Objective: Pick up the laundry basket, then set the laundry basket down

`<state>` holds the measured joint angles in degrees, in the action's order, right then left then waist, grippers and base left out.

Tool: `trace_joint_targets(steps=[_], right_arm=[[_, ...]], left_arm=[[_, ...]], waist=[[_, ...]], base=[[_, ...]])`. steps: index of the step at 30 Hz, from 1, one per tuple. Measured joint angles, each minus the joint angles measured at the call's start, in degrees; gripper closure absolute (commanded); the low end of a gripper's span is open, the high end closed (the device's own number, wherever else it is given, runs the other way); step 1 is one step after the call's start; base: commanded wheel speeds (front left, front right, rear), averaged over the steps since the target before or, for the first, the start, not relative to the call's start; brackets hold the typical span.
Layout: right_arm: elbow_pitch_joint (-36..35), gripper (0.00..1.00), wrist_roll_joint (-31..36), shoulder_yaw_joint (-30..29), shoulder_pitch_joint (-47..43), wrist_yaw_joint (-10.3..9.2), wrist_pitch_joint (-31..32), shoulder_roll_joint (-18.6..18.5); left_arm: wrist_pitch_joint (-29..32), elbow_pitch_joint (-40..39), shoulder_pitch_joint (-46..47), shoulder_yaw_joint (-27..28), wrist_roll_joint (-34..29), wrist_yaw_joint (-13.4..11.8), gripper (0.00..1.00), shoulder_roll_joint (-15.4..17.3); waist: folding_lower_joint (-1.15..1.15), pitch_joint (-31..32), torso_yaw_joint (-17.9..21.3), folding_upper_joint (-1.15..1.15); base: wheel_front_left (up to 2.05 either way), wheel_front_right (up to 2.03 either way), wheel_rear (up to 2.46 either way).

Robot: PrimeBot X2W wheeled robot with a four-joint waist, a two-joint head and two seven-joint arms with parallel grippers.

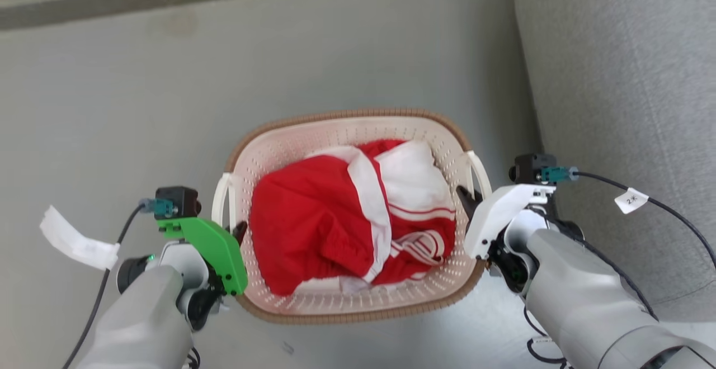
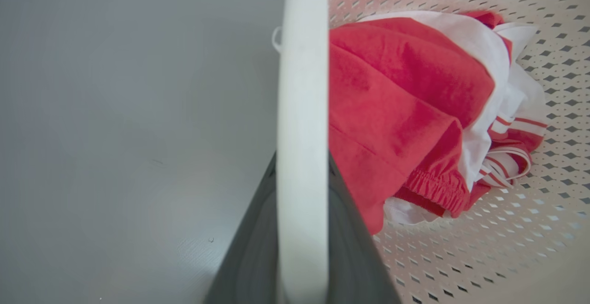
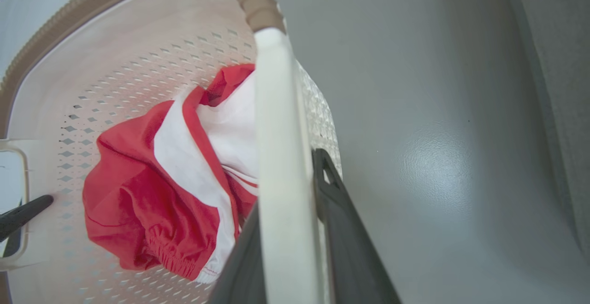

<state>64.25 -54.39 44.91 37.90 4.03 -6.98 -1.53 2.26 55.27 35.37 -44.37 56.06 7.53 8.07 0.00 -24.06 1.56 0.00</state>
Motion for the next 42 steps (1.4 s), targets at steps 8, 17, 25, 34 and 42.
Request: trace_joint_targets(steps=[8, 17, 25, 34, 42], right_arm=[[1.43, 1.0, -1.32, 0.55, -2.75, 0.52, 3.22, 0.19], [2.82, 1.0, -2.67, 0.85, -6.16, 0.77, 5.81, 0.15], [3.52, 1.0, -3.68, 1.14, -8.05, 1.03, 9.07, 0.08], [3.5, 1.0, -4.25, 2.22, -9.44, 1.44, 11.67, 0.09], [3.42, 1.0, -4.49, 2.46, -9.45, 1.44, 12.68, 0.03]], left_arm=[[2.11, 2.1, -2.71, -0.14, 0.87, 0.01, 1.0, -1.23], [4.01, 3.83, -5.5, -0.48, 2.16, 0.01, 1.0, -2.83], [6.36, 5.69, -6.74, -1.03, 2.68, 0.01, 1.0, -3.86], [7.86, 7.35, -8.15, -1.01, 3.34, -0.01, 1.0, -4.12], [8.25, 7.46, -8.17, -0.94, 3.59, -0.07, 1.0, -4.12]], waist=[[0.0, 5.99, -0.02, 0.0], [0.0, 12.58, -0.19, 0.0], [0.0, 17.34, -0.82, 0.0], [0.0, 20.66, -1.72, 0.0], [0.0, 21.7, -1.61, 0.0]], base=[[0.0, 0.0, 0.0], [0.0, 0.0, 0.0], [0.0, 0.0, 0.0], [0.0, 0.0, 0.0], [0.0, 0.0, 0.0]])
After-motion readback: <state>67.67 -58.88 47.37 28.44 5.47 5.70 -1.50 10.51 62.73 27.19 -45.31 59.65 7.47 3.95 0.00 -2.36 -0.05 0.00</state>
